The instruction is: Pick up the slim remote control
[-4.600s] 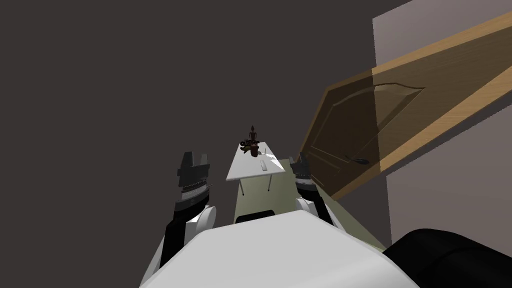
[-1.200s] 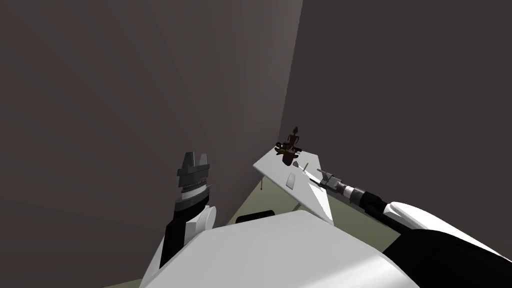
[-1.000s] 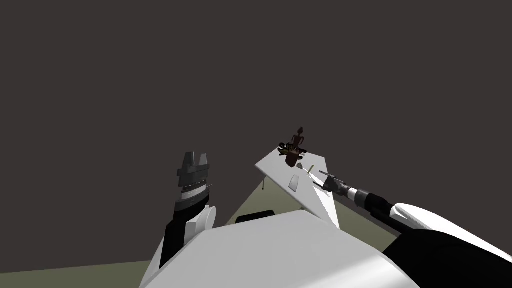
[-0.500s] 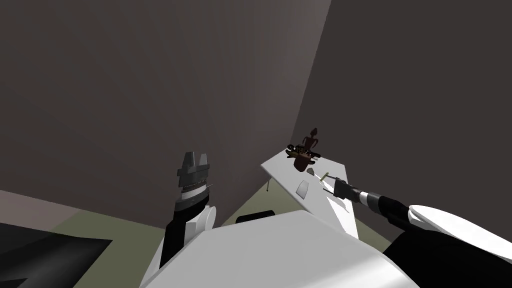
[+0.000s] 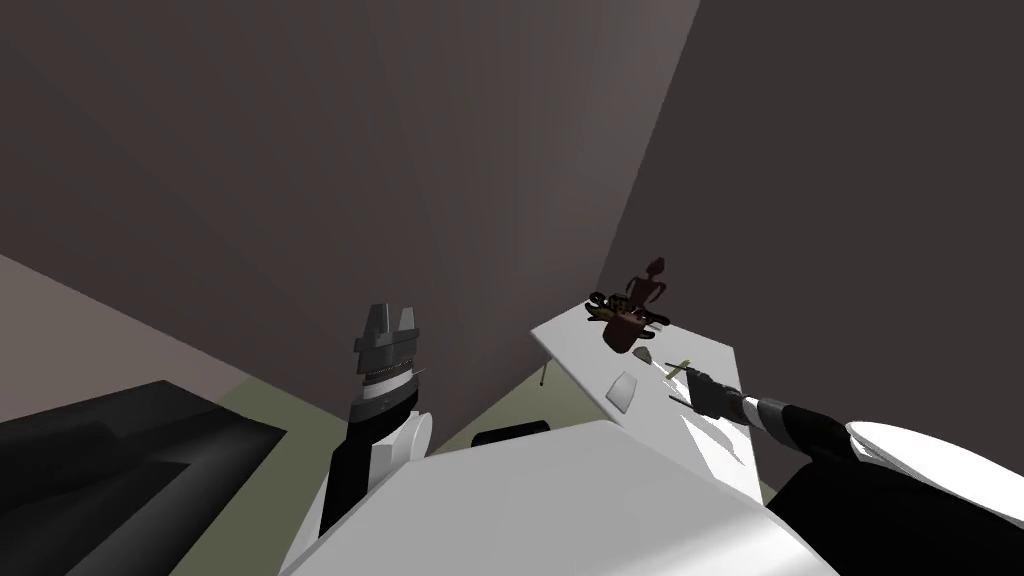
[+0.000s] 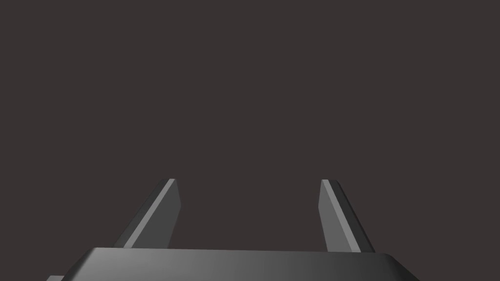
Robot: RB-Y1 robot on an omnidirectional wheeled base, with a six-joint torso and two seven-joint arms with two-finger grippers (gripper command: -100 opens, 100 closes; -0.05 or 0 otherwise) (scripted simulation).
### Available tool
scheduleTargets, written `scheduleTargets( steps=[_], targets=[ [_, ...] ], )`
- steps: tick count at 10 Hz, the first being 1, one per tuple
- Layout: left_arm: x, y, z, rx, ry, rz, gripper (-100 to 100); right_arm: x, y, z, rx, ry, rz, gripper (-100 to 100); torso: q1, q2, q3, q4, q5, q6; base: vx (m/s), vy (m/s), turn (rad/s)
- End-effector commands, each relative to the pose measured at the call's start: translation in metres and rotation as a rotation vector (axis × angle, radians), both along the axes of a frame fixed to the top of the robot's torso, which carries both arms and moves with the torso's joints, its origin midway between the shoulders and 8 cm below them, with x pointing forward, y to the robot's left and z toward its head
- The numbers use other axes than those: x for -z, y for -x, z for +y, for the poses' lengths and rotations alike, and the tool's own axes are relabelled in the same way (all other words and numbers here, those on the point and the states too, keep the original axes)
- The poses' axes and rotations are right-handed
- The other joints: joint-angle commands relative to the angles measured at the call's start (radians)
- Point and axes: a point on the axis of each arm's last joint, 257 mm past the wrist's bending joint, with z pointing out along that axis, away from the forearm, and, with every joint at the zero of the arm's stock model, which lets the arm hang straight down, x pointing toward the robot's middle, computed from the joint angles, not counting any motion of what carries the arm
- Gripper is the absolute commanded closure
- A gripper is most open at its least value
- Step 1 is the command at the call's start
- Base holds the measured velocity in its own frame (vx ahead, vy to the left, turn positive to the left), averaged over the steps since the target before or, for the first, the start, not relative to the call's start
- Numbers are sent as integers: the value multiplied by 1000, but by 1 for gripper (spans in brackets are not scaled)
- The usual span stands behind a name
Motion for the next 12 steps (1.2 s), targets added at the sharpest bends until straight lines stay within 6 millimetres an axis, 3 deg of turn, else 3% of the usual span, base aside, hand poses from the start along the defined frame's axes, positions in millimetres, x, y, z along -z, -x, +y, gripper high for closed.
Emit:
scheduleTargets(
  steps=[1,4,5,6,7,8,10,11,12],
  targets=[
    [0,0,0,0,0,0,0,10,23,-16,-26,64,77,-100,0,0,0,0,0,0,14,18,314],
    [0,0,0,0,0,0,0,24,52,-34,-50,129,162,-100,1,-1,0,0,0,-1,19,16,215],
    [0,0,0,0,0,0,0,34,76,-45,-64,161,232,-100,1,-1,0,0,0,0,27,20,281],
    [0,0,0,0,0,0,0,34,77,-45,-73,171,235,-100,1,-1,-1,0,0,-1,24,15,161],
    [0,0,0,0,0,0,0,44,101,-53,-93,198,305,-100,1,-1,-1,0,0,0,29,27,230],
    [0,0,0,0,0,0,0,44,102,-54,-97,203,306,-100,1,-1,-1,0,0,-1,25,21,164],
    [0,0,0,0,0,0,0,63,153,-64,-132,230,437,-100,1,-2,-1,0,0,-1,48,27,362],
    [0,0,0,0,0,0,0,63,155,-65,-145,240,441,-100,2,-3,-2,-1,0,-1,53,17,119],
    [0,0,0,0,0,0,0,72,181,-67,-160,242,503,-100,2,-3,-2,-1,0,1,41,29,193]
  ],
)
